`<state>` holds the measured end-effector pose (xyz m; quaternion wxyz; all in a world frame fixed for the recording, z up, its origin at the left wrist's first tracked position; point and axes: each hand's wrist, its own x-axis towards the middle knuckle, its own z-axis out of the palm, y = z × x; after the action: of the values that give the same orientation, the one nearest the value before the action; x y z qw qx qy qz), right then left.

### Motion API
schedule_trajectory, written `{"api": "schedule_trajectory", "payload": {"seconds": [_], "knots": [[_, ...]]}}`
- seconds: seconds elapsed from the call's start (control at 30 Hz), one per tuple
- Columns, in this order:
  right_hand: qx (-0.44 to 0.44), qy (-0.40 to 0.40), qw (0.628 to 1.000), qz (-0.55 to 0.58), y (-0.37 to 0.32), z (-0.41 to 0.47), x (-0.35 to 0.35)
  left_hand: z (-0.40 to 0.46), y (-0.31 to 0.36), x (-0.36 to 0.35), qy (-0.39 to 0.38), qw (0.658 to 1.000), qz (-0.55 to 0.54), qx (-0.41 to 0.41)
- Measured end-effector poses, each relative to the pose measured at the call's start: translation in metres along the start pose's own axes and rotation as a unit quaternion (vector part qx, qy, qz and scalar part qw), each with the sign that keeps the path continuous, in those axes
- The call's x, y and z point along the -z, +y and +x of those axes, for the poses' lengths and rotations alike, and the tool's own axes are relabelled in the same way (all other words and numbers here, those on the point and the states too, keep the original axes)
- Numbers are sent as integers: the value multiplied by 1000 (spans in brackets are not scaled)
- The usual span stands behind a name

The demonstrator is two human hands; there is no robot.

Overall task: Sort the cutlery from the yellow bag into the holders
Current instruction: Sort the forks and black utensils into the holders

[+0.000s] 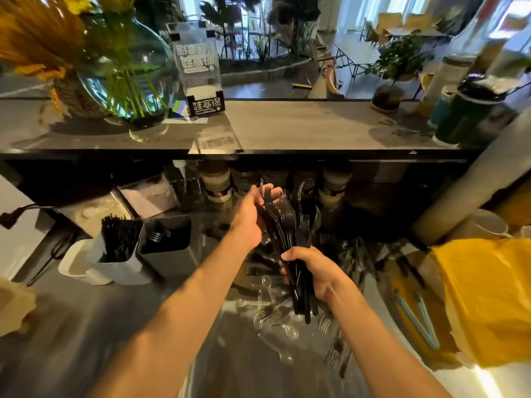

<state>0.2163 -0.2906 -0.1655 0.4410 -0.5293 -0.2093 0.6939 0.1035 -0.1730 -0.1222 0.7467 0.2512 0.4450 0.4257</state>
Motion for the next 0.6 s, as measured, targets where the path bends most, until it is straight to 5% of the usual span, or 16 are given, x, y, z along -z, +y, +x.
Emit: {"api": "schedule_trajectory", "payload": {"seconds": [0.13, 0.4, 0.6], "knots": [[-25, -4, 1000, 12, -2, 3, 2, -4, -7, 5, -15, 1000, 8, -26], [-41, -32, 999, -3, -6, 9, -14, 4, -13, 3, 107, 974, 135, -149], [-63, -34, 997, -22, -16, 15, -25, 1, -28, 9, 82, 967, 163, -179]]}}
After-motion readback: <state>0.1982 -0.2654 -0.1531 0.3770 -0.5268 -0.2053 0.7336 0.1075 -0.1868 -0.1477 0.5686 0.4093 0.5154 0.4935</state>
